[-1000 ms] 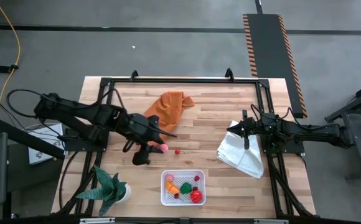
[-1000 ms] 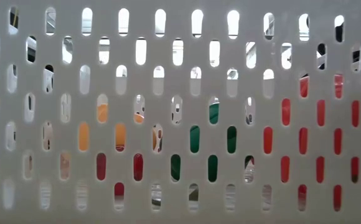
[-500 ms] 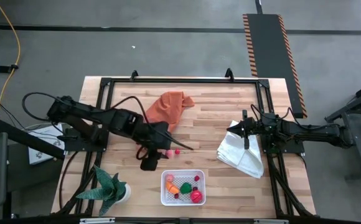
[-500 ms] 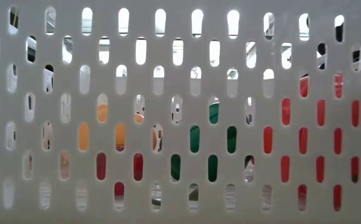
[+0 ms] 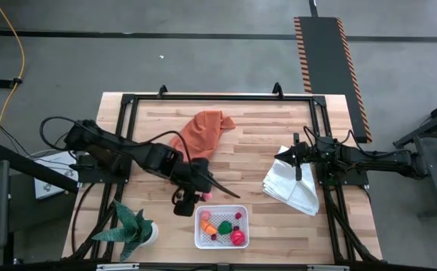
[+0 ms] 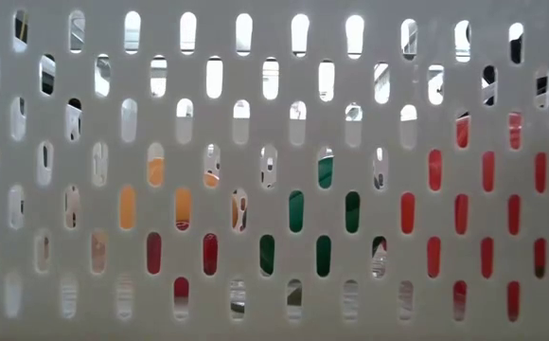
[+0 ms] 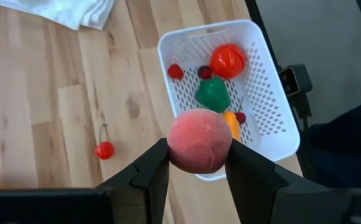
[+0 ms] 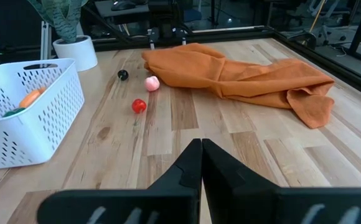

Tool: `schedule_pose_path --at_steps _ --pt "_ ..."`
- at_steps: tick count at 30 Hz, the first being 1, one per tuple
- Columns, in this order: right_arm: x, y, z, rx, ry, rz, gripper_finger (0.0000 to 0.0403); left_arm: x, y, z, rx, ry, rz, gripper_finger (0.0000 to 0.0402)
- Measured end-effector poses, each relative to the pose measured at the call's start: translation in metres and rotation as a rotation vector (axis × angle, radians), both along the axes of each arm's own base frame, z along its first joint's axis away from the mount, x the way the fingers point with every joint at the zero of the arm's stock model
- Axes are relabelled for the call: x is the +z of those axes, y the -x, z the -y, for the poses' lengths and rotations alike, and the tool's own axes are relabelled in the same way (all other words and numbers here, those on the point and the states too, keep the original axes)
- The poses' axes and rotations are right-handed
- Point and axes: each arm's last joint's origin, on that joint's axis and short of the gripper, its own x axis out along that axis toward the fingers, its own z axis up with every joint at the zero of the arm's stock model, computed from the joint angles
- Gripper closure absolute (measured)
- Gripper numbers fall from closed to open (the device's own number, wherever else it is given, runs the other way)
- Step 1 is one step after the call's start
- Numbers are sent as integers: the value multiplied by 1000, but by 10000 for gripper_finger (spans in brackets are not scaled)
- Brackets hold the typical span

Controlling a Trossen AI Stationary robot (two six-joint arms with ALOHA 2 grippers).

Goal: Pick and placing Produce into tupperware
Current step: Put the top peach into the white bin

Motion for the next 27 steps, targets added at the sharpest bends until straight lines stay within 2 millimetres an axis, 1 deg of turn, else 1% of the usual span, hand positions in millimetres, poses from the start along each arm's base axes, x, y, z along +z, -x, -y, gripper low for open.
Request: schedule_pose_path --at_steps 8,15,19,27 --pt "0 0 0 0 0 0 402 -13 -7 12 -20 1 -38 268" --pt "0 0 0 0 0 0 402 -11 -8 20 -33 0 -1 268" --pt "0 0 0 1 0 0 402 -12 -8 21 -30 -10 2 268" --pt "0 0 0 1 0 0 402 -26 -15 25 -40 -12 -49 268"
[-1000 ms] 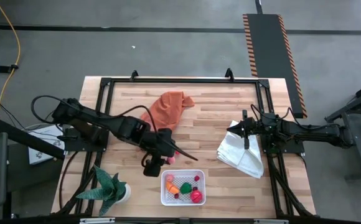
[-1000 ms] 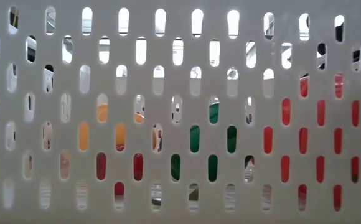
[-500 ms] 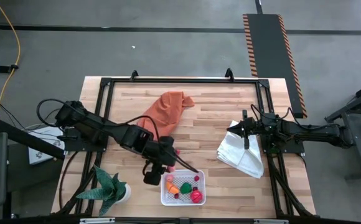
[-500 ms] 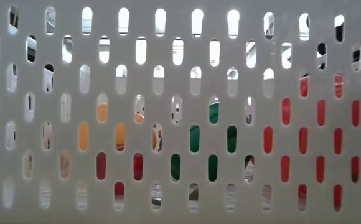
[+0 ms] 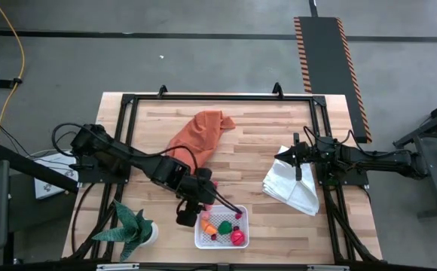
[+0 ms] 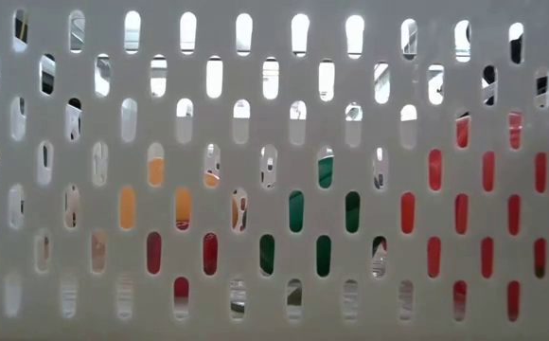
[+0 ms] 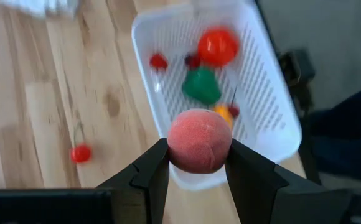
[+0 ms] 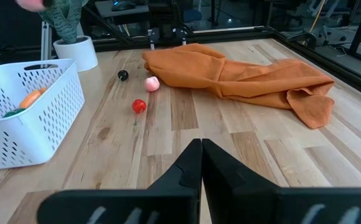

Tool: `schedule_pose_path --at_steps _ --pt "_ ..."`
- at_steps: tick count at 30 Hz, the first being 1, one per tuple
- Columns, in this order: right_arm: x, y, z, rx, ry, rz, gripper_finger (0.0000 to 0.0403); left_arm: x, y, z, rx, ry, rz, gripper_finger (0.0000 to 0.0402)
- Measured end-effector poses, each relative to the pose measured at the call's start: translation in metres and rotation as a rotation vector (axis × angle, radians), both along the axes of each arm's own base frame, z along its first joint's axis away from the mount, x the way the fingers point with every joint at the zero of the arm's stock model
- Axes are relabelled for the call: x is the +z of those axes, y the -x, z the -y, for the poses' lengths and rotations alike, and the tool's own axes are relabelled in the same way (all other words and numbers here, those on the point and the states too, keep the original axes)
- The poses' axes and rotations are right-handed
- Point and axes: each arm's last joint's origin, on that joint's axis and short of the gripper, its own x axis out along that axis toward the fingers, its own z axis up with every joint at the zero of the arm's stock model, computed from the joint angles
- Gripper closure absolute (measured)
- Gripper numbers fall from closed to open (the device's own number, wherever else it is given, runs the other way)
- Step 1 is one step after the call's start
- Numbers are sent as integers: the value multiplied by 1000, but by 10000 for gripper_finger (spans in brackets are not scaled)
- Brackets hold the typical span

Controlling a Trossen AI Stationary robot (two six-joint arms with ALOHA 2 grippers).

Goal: Pick and placing Produce into tupperware
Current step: Put the top peach into the white bin

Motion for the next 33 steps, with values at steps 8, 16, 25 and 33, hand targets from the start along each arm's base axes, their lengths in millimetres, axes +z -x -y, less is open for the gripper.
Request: schedule_pose_path --at_steps 8,16,25,33 --pt "0 0 0 0 -1 -5 402 -11 -9 4 -14 20 -13 268" --pt "-1 0 0 0 -1 -6 402 -21 -12 6 -24 12 -50 268" --pt "-1 0 0 0 -1 -6 402 -38 -21 10 -37 7 -91 268" --pt "-1 0 0 0 -1 -6 402 -55 -28 12 -48 9 -137 268"
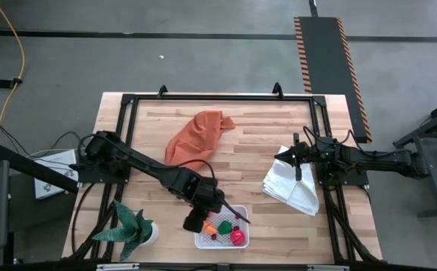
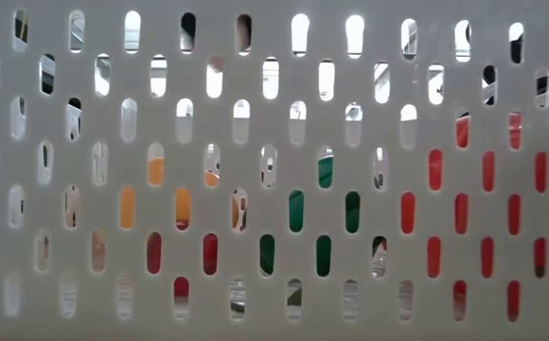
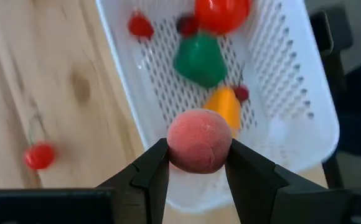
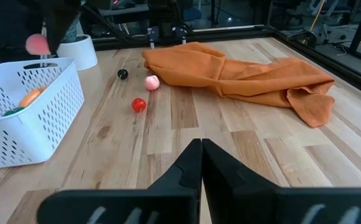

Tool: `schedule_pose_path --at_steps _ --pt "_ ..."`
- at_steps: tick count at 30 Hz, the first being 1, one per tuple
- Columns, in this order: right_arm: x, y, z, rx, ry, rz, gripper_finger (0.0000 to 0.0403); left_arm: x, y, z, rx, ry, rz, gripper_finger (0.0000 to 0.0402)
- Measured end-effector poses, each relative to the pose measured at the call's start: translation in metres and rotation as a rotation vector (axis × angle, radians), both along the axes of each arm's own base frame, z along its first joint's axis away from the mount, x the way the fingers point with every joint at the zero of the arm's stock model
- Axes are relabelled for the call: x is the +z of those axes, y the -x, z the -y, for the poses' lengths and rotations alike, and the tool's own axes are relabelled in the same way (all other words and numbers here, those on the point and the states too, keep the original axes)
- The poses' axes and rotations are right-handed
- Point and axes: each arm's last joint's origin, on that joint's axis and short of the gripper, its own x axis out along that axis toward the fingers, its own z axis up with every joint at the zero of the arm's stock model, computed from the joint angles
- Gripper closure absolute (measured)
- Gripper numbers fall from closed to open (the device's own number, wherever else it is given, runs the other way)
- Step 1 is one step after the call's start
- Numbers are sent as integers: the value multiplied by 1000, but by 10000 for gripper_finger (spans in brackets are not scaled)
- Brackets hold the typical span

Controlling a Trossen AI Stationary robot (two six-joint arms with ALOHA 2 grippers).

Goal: Pick and placing Produce into tupperware
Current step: Put the top peach into the white bin

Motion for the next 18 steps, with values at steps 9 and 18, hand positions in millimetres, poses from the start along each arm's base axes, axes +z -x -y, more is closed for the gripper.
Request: schedule_pose_path --at_steps 9,18 --pt "-1 0 0 0 -2 -11 402 -17 -5 8 -28 12 -40 268" --pt "-1 -1 0 -1 -2 -13 402 -28 -11 8 -35 -6 -54 268"
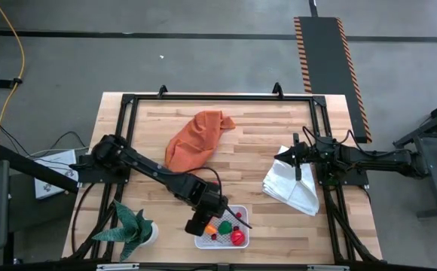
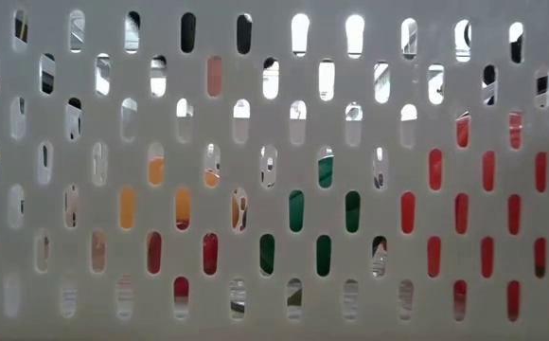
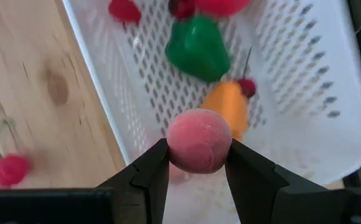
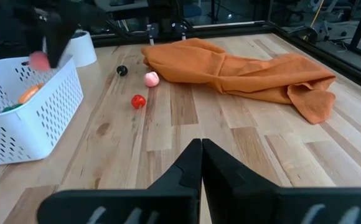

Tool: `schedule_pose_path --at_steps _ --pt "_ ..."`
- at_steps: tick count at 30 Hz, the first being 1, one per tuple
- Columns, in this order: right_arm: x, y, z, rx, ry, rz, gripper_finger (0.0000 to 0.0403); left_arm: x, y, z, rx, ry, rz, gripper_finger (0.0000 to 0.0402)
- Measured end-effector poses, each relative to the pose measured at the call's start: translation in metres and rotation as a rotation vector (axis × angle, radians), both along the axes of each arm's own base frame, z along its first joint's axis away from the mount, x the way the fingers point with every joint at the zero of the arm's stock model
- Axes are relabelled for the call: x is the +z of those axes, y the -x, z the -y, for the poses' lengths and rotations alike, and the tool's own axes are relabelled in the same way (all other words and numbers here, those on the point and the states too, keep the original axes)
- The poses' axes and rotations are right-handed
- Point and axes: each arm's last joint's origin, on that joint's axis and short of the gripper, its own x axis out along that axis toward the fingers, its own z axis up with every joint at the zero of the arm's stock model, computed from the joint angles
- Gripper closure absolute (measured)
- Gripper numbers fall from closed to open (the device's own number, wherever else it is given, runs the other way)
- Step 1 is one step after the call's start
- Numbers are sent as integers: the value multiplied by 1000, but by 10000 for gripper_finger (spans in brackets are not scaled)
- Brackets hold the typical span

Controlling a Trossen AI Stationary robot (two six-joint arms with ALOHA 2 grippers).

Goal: Pick and placing Produce into tupperware
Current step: Put the top peach into the white bin

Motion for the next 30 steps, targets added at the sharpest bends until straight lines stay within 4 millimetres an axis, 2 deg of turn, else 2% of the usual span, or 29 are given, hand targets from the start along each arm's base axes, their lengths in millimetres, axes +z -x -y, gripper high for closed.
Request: schedule_pose_path --at_steps 16,30 --pt "0 0 0 0 0 1 402 -22 -8 3 -14 5 -34 268" --pt "0 0 0 1 0 1 402 -23 -11 4 -29 1 -14 268"
